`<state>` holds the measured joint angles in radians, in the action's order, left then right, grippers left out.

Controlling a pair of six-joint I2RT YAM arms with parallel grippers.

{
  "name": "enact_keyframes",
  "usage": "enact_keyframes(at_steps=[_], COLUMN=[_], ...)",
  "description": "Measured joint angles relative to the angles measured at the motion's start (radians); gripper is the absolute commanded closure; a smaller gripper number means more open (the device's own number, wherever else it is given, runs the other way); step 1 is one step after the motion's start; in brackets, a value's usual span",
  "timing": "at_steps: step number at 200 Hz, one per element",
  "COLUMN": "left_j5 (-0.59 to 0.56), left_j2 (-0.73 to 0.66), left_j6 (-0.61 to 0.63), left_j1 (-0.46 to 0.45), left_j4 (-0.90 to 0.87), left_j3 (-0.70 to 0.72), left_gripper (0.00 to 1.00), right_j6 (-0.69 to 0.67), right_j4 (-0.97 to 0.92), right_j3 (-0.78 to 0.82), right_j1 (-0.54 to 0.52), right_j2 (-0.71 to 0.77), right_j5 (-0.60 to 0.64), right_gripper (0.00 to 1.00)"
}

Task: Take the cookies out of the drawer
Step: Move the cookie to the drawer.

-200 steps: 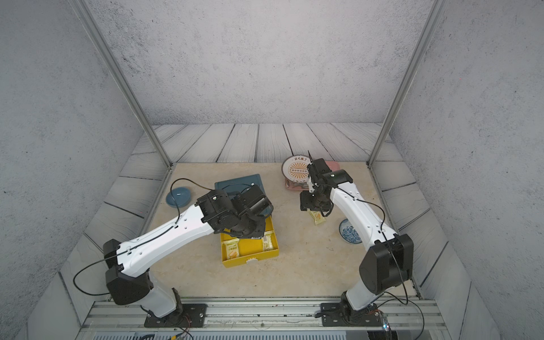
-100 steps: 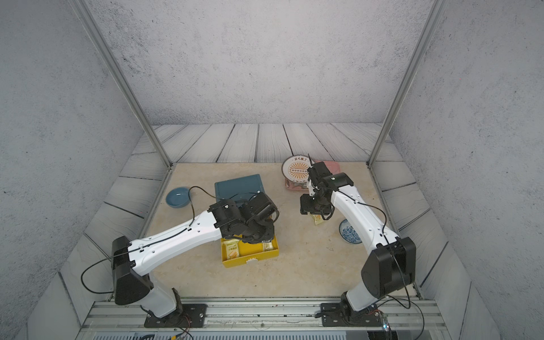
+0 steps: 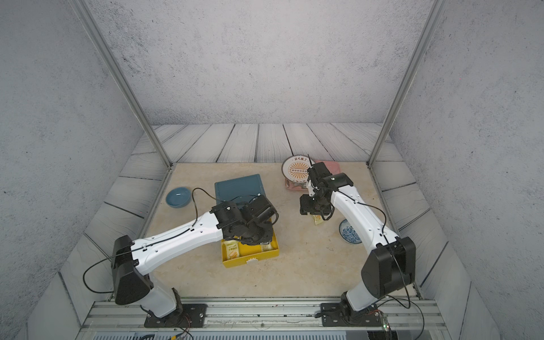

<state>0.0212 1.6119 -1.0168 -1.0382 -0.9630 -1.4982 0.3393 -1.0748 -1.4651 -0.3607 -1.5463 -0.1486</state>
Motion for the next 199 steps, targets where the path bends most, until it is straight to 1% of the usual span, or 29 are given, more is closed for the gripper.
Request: enact_keyframes(at_steps=[28,53,60,79,102,142,170,199], left_j5=[-0.032,-0.053,-0.058,-0.068,-0.066,-0.049,-0.055,-0.061], left_j2=[-0.016,-0.074,-0.090,-0.123,-0.130,-0.125,-0.127,-0.147], left_j6=[0.019,0.032,0.034,0.050,0.070,0.085,0.094,0.092], left_j1=[0.016,0.058,0.068,0.090,0.094,0.092,0.092,0.091], left_j4=[-0.045,-0.069,-0.073,-0.081,-0.084,-0.103,-0.161,-0.219], left_j3=[0.002,0.053,0.064,0.076,0.046,-0.047,-0.051,-0.040], left_gripper=[0.75,0.74,0.71,0.59,0.48,0.36,0.27,0.23], right_j6=[0.000,0.000,0.000,0.000,0.000,0.000,0.000,0.000], right_j4=[0.004,0.012,0.013,0.017,0.017,0.017,0.017,0.018], right_j3=[-0.006,-0.011,-0.011,-0.011,-0.011,-0.011,-0.011,-0.004], right_j1=[0.000,0.000,0.000,0.000,0.000,0.000,0.000,0.000], right_j2=[0.000,0.000,0.000,0.000,0.000,0.000,0.001,0.007], right_j5=[-0.006,-0.011,-0.012,-0.018,-0.023,-0.031,-0.034,-0.036], right_gripper=[0.40,0.40,0.40,0.39,0.39,0.40,0.39,0.39])
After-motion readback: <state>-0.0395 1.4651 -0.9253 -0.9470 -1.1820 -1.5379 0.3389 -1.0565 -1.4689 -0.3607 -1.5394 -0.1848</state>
